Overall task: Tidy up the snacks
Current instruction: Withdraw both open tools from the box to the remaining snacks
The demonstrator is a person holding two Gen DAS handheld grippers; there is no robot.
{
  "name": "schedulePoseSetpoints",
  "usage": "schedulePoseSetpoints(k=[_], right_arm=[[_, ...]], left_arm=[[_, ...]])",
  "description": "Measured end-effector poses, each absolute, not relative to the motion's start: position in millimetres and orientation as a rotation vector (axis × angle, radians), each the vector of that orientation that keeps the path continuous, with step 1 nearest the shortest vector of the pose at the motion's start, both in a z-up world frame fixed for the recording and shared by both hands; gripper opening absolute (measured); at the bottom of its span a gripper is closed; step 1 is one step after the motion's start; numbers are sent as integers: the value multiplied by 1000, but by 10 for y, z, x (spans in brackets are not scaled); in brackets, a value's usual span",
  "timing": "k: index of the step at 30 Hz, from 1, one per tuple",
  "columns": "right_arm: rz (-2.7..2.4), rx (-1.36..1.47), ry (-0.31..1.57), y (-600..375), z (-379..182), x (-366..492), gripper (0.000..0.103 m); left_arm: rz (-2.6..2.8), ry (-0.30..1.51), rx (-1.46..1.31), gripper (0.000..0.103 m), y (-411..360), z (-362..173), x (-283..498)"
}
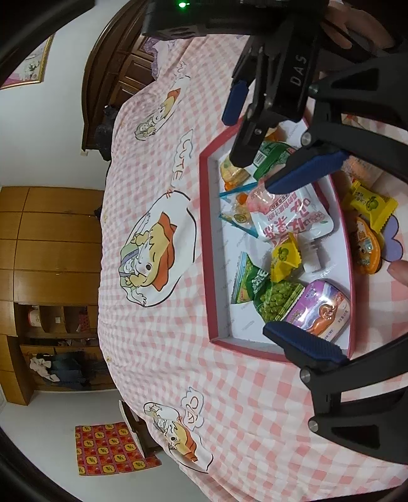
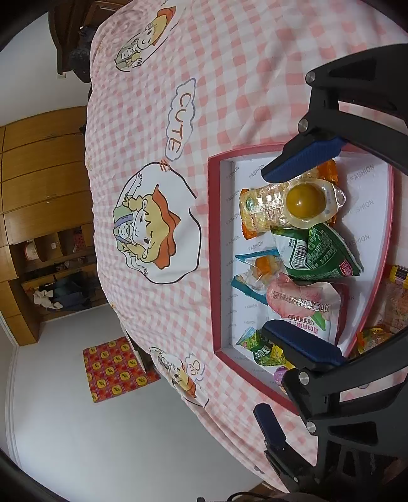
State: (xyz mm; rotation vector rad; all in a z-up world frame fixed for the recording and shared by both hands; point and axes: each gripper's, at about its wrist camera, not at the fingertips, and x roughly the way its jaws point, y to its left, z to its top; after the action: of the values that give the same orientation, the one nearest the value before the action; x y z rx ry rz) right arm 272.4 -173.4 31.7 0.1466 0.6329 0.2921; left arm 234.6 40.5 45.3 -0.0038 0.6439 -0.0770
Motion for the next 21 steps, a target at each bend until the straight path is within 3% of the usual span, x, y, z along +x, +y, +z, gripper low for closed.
schedulePoseSetpoints(k=[21], right_arm=[[334,154,634,-1648,544,2374,91]], left_arm=[[-13,637,-17,86,568,672,1986]])
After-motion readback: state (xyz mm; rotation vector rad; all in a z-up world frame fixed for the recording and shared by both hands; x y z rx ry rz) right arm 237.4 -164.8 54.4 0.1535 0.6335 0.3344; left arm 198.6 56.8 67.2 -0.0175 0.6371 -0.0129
